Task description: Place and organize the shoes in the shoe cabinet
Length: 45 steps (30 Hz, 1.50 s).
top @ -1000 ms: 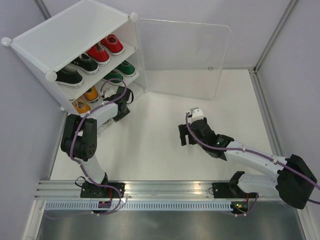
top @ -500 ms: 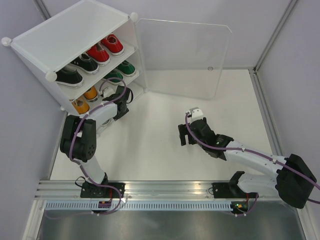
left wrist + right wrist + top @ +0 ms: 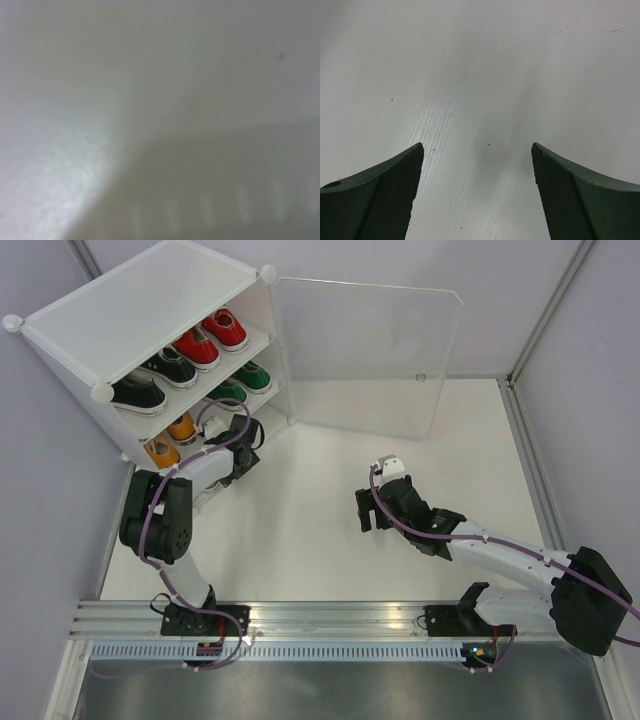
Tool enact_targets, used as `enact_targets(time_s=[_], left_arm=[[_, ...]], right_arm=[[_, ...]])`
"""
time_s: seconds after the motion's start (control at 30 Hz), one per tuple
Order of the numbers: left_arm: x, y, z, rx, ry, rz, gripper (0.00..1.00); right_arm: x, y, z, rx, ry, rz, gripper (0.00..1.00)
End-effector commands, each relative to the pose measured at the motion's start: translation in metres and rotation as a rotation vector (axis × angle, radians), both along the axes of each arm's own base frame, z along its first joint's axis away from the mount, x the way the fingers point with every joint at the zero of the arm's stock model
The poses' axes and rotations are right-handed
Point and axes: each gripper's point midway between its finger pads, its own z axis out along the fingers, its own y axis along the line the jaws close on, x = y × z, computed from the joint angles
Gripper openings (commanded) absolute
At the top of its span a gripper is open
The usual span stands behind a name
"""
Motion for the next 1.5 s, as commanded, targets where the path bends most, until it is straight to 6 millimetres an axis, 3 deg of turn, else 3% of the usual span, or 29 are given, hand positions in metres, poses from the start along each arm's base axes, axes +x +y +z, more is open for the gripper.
enact_targets(time_s=[0.0,0.43,0.53,0.63,0.77,1.0,1.3,1.4,1.47], left_arm=[[0.014,0.012,0.036,0.074,-0.136,0.061,0.75],[-0.002,-0.008,0.028,0.073,-0.133,0.059,0.63],[-0.004,-0.008,0.026,0.092,-0.134,0.06,0.56],[0.002,-0.006,0.026,0.128,-0.123,0.043,0.4],[0.01,-0.002,0.023,0.184,-0.101,0.03,0.28],[0.024,0.007,0.017,0.224,-0.075,0.029,0.25],[0.031,0.011,0.033,0.229,-0.111,0.037,0.25],[0.026,0.008,0.029,0.211,-0.098,0.02,0.3],[0.019,-0.002,0.033,0.177,-0.105,-0.005,0.39]], right_arm=[[0.003,0.005,0.006,0.025,-0.022,0.011,0.92],[0.002,0.007,0.005,0.035,-0.016,0.023,0.91],[0.001,0.007,0.005,0.036,-0.018,0.022,0.91],[0.001,0.007,0.006,0.039,-0.019,0.023,0.91],[0.001,0.007,0.004,0.036,-0.018,0.022,0.91],[0.001,0.007,0.005,0.038,-0.018,0.023,0.91],[0.001,0.008,0.003,0.036,-0.013,0.027,0.91],[0.001,0.008,0.004,0.036,-0.014,0.028,0.91],[0.001,0.008,0.006,0.038,-0.018,0.029,0.91]])
